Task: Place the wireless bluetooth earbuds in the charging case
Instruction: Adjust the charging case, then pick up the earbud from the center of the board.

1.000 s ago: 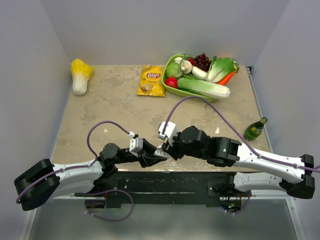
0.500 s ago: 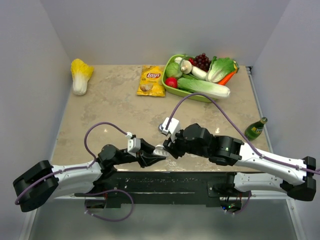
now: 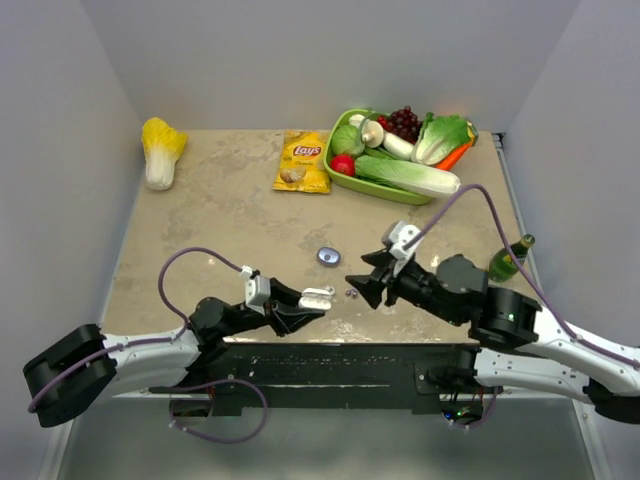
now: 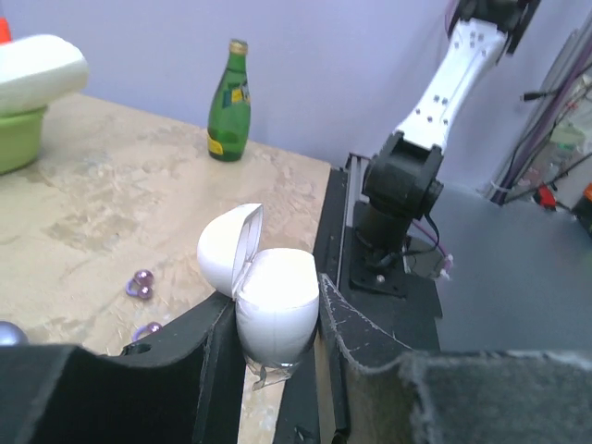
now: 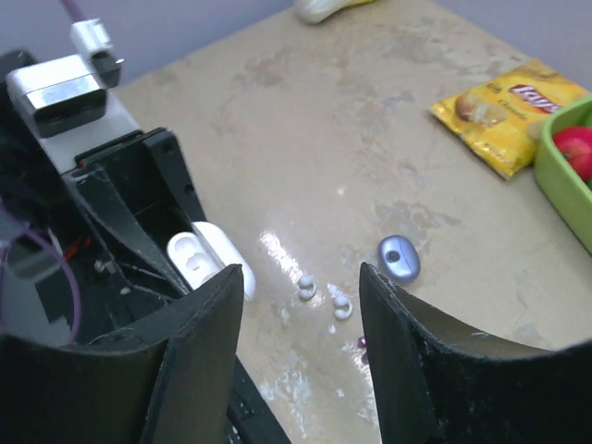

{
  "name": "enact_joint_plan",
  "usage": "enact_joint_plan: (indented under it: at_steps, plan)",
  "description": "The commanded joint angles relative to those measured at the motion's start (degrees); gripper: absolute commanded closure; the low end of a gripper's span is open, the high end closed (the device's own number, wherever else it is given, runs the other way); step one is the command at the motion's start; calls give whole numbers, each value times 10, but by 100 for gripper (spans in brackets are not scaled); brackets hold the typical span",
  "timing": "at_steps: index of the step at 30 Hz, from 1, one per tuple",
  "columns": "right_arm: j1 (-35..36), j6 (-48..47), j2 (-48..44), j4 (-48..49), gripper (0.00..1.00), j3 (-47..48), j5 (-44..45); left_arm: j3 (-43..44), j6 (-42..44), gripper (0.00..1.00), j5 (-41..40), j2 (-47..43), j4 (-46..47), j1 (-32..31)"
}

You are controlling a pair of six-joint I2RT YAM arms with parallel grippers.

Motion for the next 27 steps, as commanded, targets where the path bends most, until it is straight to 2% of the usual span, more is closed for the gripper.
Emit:
enact_joint_plan:
  at_steps: [1,3,6,12,18,21,24,27]
  plan:
    - [-2,80,-57,99,42,-71,136,-29,-27,100,-52,-20,121,9]
    - [-3,149,-63,104,43,-116,225,-50,-30,100,-63,-28,141,10]
    - [-7,212,-39,109,47,-163,266,-60,-28,100,-65,-50,133,11]
    - [-9,232,47,192,54,-225,204,-117,-28,100,-91,-88,169,12]
    - [-16,195,200,275,58,-216,143,-163,-31,100,-109,-96,206,12]
    - [-41,197,249,306,62,-212,111,-177,-30,100,-112,-96,214,12]
    - [-101,200,289,346,63,-219,57,-187,-28,100,-115,-102,214,12]
    - [-122,191,330,369,60,-214,37,-191,-28,100,-114,-107,209,12]
